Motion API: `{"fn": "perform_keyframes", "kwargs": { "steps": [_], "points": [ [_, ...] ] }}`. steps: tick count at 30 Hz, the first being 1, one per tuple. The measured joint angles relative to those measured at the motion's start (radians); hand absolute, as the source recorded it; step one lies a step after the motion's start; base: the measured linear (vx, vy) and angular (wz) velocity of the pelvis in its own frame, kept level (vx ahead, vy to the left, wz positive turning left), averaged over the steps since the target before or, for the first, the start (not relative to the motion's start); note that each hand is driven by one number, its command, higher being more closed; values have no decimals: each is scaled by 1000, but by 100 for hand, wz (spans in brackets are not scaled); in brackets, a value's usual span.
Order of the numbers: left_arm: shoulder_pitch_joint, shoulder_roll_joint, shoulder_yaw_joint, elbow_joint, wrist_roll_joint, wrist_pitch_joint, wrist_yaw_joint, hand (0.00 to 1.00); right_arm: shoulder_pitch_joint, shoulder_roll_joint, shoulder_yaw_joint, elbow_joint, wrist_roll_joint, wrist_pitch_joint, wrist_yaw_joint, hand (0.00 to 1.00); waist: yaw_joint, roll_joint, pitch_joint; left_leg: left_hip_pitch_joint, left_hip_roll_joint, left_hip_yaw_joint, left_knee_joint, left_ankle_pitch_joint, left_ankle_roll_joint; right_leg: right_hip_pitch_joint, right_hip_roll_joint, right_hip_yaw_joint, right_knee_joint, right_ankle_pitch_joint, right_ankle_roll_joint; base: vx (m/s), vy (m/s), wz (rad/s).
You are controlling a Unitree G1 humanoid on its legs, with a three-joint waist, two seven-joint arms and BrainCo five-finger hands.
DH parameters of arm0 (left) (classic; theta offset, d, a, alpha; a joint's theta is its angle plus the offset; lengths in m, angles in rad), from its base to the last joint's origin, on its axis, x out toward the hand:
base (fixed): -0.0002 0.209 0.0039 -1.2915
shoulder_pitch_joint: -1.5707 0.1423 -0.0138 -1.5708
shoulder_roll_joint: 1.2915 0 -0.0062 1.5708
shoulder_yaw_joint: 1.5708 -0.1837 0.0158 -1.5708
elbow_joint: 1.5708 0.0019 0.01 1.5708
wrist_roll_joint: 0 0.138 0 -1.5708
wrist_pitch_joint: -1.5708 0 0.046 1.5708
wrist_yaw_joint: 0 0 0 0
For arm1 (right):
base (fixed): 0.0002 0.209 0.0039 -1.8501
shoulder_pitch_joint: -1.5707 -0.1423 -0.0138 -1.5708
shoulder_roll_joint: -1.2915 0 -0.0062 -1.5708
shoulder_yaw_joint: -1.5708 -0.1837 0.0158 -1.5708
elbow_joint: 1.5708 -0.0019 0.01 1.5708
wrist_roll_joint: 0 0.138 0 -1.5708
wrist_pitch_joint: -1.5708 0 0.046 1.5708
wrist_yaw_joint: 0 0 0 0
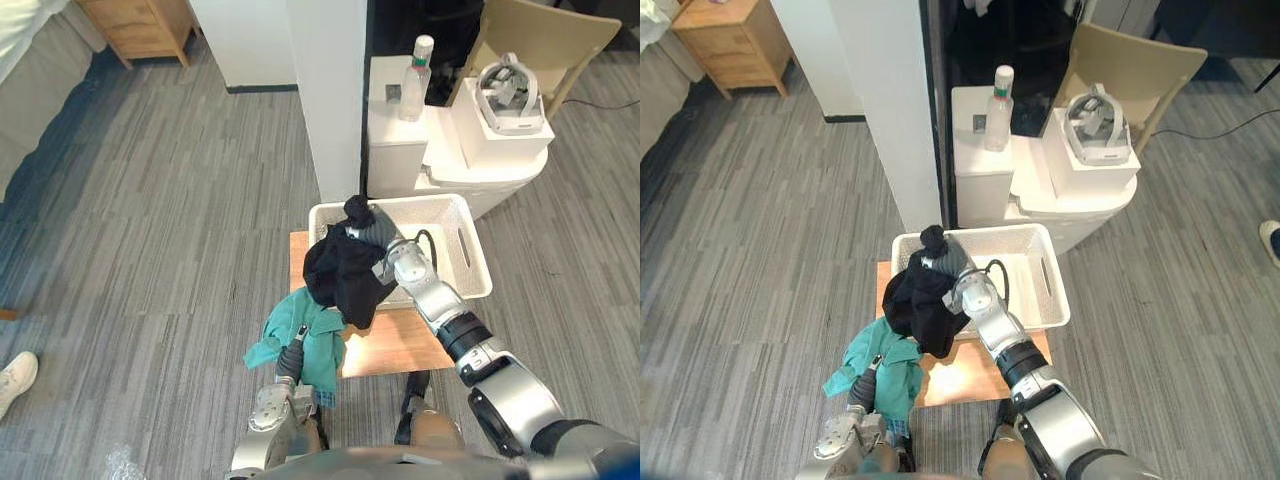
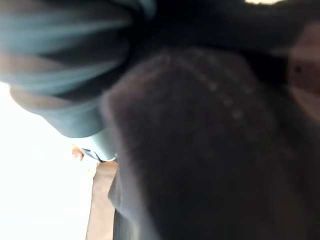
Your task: Tidy the bed and pick cloth on bed and put in laundry
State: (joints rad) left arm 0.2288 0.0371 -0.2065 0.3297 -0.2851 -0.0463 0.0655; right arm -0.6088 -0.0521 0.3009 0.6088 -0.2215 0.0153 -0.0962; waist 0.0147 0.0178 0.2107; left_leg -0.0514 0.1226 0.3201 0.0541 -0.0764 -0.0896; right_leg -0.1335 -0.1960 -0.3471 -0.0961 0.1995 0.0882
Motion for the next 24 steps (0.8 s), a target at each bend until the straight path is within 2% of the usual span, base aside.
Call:
{"fn": "perform_keyframes", "kwargs": {
  "steps": [4,5,10,15,19,24],
  "points": [
    [-6,17,-24,-15,0,-14,-30,100,-32,-10,-25,8,-12,1,-18,100,-3,21,13,-1,-1,1,-3,-1,0,-5,-1,1,0,5,6,48,15,-1],
    [-6,19,-26,-15,0,-14,-41,100,-44,-11,-32,14,-22,1,-22,0,-4,26,17,-3,-2,2,-4,-1,0,-8,-1,2,0,7,7,32,17,-2],
    [-5,41,-50,-16,-1,-32,-98,100,-105,-41,-55,81,-67,-1,-28,0,-2,56,38,-4,-3,4,-9,-1,0,-15,-1,4,0,12,7,11,6,-2],
    [4,68,-71,-70,-11,-46,-128,100,-105,-52,-62,158,-112,-2,-36,0,-7,70,48,-4,-3,5,-9,-1,0,-15,-1,4,0,13,7,0,0,0],
    [5,68,-71,-104,-58,-56,-133,100,-104,-67,-61,177,-144,-2,-35,0,-10,80,54,-3,-2,6,-4,-1,0,-14,-1,6,0,15,5,0,0,0],
    [31,67,-69,-255,-84,-56,-123,100,-50,-77,-54,157,-156,-3,-35,0,-21,84,56,6,5,7,1,-1,-1,-1,4,9,-1,15,5,0,0,0]
  ]
}}
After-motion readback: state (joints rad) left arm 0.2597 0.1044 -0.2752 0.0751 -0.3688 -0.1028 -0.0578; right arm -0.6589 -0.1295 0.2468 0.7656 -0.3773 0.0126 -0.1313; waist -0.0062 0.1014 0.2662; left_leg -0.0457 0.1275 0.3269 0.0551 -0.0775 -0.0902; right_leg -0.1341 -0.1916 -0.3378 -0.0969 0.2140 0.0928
